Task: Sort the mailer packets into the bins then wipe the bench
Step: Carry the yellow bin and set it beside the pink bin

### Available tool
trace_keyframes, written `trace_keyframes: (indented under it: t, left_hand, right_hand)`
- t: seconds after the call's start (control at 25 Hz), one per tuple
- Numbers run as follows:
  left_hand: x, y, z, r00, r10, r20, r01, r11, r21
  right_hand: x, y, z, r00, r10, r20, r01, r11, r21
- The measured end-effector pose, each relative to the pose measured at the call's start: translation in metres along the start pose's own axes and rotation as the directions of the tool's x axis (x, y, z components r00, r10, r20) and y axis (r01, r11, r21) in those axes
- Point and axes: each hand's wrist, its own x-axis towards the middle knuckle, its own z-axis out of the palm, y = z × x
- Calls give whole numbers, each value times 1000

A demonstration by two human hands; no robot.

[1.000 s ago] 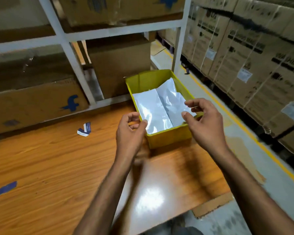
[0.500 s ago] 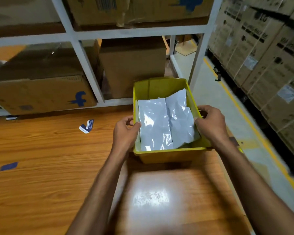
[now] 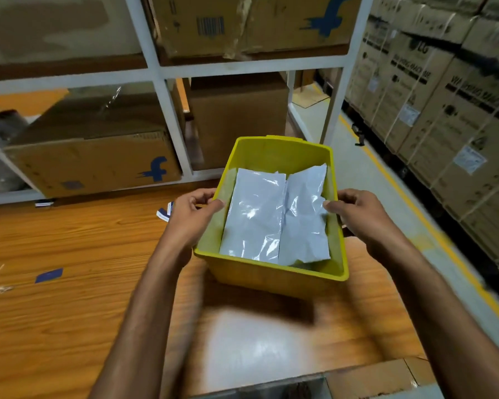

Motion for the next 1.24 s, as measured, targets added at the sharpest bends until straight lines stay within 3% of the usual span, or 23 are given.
trace_keyframes:
  t: [0.28, 0.56, 0.68, 0.76, 0.84, 0.92, 1.08, 1.24]
  left_hand:
    - [-21, -15, -24, 992, -54, 114, 53, 999, 11]
    - [-38, -41, -28, 992, -29, 123, 22, 998, 56]
    - [-45, -48, -23, 999, -26, 28, 25, 998, 58]
    - [-54, -54, -18, 982, -2, -189, 21, 995, 99]
    - [-73, -61, -9, 905, 51, -422, -1, 993, 118]
    - [-96, -64, 2, 836, 18, -548, 16, 998, 57]
    - [-139, -59, 27, 766, -186, -615, 123, 982, -145]
    - [-179, -63, 57, 755, -329, -567, 199, 939, -280]
  right_hand:
    - [-45, 22, 37, 980, 67, -190, -56, 996, 62]
    - [-73, 51, 55, 970, 100, -221, -111, 993, -41]
    - [-80, 52, 55, 925, -141, -353, -19, 911, -413]
    - [-71, 39, 58, 853, -383, -355, 109, 795, -597]
    - [-49, 22, 67, 830, -528, -182, 305, 702, -644]
    - [-21, 8, 84, 797, -599, 71, 494, 579, -648]
    - [26, -18, 126, 668, -541, 511, 704, 238, -669]
    - [53, -28, 151, 558, -408, 723, 777, -46, -627]
